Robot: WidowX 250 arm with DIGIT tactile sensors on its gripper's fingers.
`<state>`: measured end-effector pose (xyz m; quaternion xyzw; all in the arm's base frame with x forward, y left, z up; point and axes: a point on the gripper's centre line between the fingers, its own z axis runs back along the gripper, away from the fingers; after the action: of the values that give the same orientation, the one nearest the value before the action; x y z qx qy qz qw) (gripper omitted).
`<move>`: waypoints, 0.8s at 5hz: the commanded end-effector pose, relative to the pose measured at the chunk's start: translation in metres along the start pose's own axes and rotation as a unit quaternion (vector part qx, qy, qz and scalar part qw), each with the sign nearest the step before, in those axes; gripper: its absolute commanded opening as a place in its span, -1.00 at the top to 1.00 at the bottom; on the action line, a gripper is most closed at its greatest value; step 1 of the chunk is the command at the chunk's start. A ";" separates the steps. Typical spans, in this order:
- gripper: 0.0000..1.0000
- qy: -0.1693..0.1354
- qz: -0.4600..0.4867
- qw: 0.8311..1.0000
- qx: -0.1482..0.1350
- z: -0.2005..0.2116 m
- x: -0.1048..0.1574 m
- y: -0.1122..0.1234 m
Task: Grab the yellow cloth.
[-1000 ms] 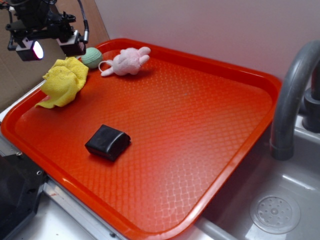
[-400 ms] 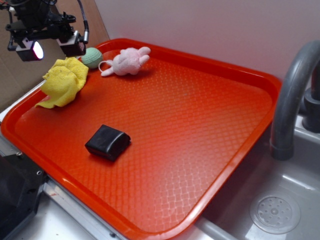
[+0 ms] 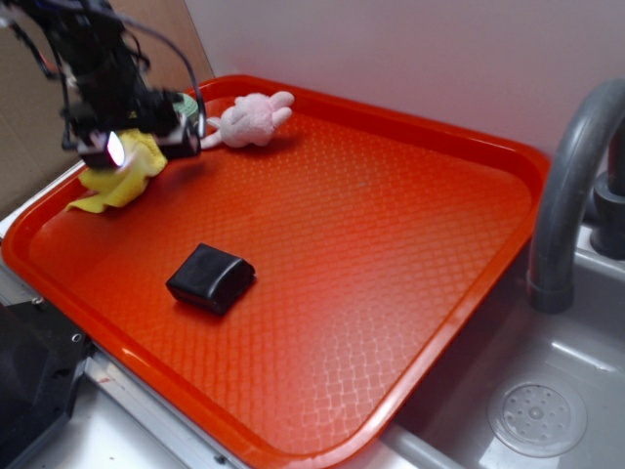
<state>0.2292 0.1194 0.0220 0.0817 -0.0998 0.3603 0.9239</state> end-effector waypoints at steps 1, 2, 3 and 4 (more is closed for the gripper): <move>1.00 -0.021 -0.005 1.000 -0.002 0.017 0.005 0.016; 1.00 -0.016 0.003 1.000 0.000 0.016 0.012 0.022; 1.00 -0.022 0.013 1.000 0.003 0.021 0.016 0.031; 1.00 -0.028 0.020 0.999 0.009 0.030 0.018 0.038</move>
<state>0.2149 0.1295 0.0393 0.0923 -0.0905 0.3585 0.9245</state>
